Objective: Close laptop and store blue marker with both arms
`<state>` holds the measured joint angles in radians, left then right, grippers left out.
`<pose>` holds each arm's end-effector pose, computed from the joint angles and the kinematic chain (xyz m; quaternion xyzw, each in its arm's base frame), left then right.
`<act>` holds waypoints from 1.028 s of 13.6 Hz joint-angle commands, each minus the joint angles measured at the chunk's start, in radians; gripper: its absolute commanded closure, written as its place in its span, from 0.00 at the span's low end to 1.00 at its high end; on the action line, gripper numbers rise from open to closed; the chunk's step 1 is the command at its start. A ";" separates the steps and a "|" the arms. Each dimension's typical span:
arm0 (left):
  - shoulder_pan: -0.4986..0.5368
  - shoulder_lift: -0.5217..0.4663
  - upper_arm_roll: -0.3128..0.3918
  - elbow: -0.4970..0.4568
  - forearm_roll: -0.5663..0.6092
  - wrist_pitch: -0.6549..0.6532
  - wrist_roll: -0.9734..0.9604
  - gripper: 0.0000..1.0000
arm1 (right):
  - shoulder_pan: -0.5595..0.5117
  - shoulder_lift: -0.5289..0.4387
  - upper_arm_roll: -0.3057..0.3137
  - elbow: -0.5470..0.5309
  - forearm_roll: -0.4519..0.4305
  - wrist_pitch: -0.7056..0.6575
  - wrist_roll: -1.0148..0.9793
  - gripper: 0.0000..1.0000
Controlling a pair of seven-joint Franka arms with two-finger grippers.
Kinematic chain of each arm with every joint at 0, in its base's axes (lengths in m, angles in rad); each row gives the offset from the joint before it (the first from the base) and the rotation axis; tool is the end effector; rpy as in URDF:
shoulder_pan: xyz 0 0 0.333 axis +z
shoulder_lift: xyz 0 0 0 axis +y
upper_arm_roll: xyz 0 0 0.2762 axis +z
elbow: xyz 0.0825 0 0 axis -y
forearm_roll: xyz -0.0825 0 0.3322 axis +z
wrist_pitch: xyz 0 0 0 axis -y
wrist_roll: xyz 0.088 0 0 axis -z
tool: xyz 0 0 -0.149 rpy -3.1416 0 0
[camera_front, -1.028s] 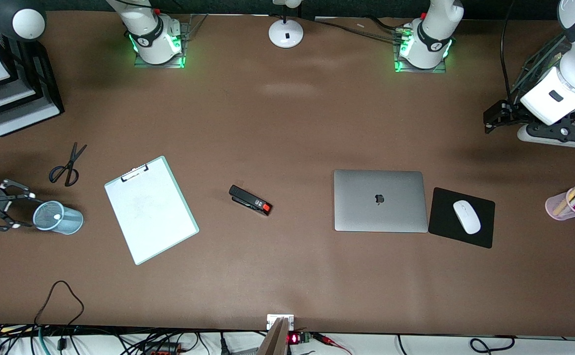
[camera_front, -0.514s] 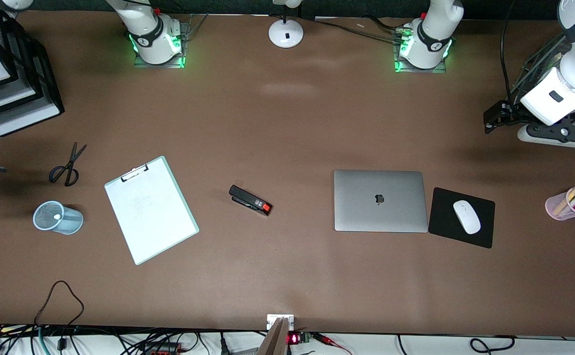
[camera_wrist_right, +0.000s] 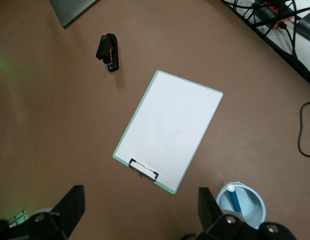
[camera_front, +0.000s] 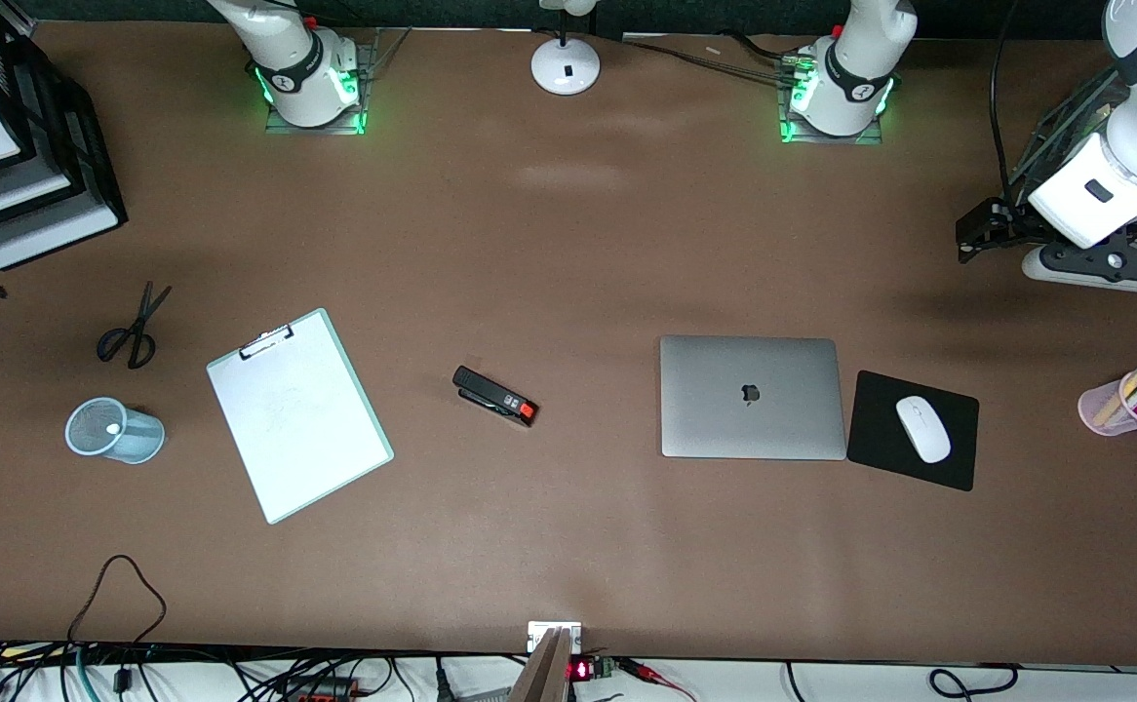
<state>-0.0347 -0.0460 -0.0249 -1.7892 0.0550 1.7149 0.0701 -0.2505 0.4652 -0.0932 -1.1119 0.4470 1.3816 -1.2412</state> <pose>0.4945 -0.0222 0.4858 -0.9971 0.0691 0.0143 0.0276 0.5802 -0.1204 0.4739 -0.8682 -0.4439 -0.0752 0.2085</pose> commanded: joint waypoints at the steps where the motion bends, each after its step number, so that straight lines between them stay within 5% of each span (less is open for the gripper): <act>1: 0.001 0.011 0.005 0.028 -0.018 -0.023 0.026 0.00 | 0.126 -0.048 -0.003 -0.022 -0.095 -0.004 0.174 0.00; 5: 0.001 0.011 0.005 0.028 -0.018 -0.024 0.026 0.00 | 0.278 -0.097 -0.006 -0.043 -0.191 0.004 0.519 0.00; 12: 0.001 0.011 0.005 0.028 -0.018 -0.023 0.028 0.00 | 0.320 -0.223 -0.005 -0.333 -0.310 0.120 1.066 0.00; 14: 0.001 0.011 0.007 0.028 -0.018 -0.023 0.056 0.00 | 0.361 -0.255 -0.005 -0.411 -0.449 0.166 1.176 0.00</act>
<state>-0.0346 -0.0459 -0.0249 -1.7888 0.0550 1.7141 0.0816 0.0703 0.2879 -0.0974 -1.3980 0.0934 1.4875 -0.1720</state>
